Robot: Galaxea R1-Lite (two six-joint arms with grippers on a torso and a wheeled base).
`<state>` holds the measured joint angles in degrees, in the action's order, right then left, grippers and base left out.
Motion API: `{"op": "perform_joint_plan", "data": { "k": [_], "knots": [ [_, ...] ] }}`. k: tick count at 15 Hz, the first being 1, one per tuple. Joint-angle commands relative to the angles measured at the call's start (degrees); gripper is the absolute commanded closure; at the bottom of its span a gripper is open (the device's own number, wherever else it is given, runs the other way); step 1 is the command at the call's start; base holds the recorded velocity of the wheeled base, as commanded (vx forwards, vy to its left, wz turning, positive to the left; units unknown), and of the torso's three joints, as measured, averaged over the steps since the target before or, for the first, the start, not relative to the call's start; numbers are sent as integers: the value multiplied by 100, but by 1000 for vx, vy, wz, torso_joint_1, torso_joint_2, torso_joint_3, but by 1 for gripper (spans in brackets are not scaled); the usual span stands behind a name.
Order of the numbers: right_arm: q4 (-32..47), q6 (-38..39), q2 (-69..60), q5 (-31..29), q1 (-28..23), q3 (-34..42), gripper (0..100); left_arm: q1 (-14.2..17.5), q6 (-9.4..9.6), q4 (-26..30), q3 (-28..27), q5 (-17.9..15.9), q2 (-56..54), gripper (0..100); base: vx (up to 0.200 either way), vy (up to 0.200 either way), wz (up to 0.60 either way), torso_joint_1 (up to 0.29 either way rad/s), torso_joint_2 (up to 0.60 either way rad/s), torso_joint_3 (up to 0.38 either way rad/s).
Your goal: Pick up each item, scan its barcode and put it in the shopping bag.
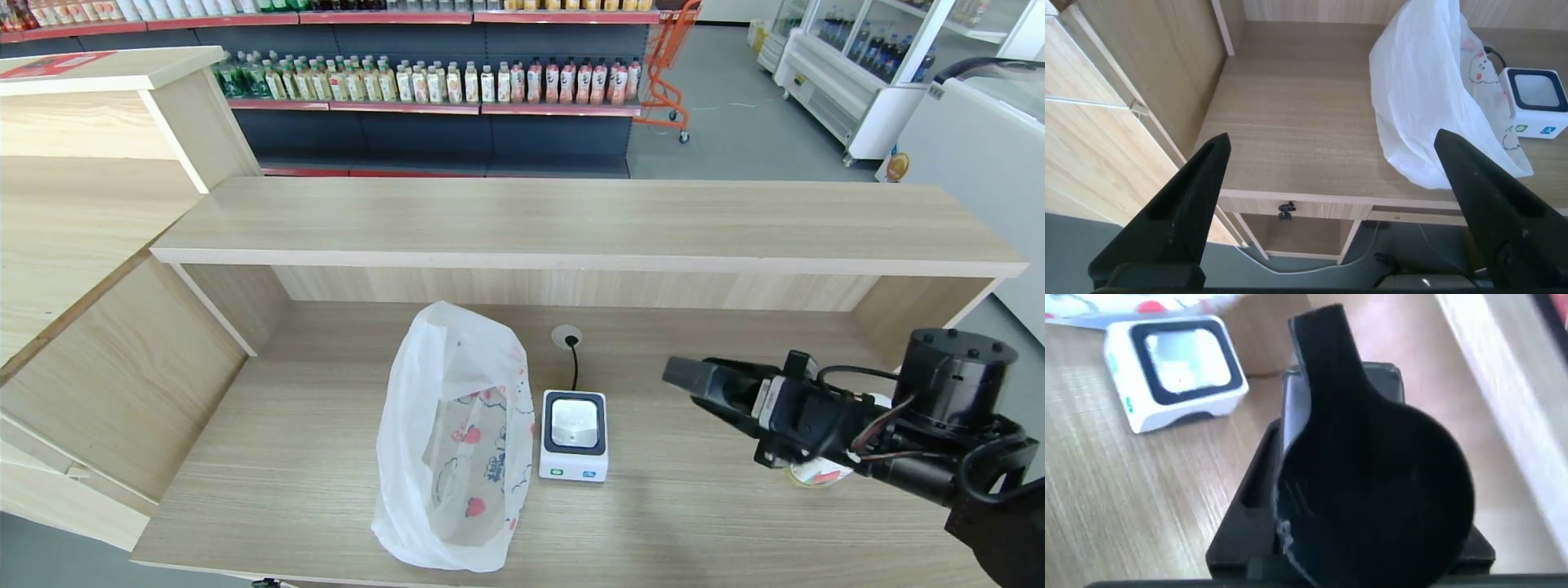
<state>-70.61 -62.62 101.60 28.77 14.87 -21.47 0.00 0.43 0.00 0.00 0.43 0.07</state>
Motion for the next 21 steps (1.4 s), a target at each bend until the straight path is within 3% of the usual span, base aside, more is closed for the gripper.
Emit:
{"op": "perform_joint_plan", "data": {
  "k": [1, 2, 3, 4, 6, 12, 21],
  "knots": [
    [399, -1657, -219, 1017, 235, 2, 100, 0, 1, 0, 0, 1, 1, 0, 0, 0, 0, 0, 0, 0],
    [425, -2975, -263, 1447, 402, -7, 100, 0, 1, 0, 0, 1, 1, 0, 0, 0, 0, 0, 0, 0],
    [451, -3379, -263, 1676, 473, -15, 100, 0, 1, 0, 0, 1, 1, 0, 0, 0, 0, 0, 0, 0],
    [487, -4267, -210, 2194, 710, -33, 100, 0, 1, 0, 0, 1, 1, 0, 0, 0, 0, 0, 0, 0],
    [592, -5410, -17, 2291, 1149, -33, 100, 0, 1, 0, 0, 1, 1, 0, 0, 0, 0, 0, 0, 0],
    [689, -6754, 71, 2941, 1721, -42, 100, 0, 1, 0, 0, 1, 1, 0, 0, 0, 0, 0, 0, 0],
    [583, -7352, -61, 2977, 1773, -42, 100, 0, 1, 0, 0, 1, 1, 0, 0, 0, 0, 0, 0, 0]
  ]
}}
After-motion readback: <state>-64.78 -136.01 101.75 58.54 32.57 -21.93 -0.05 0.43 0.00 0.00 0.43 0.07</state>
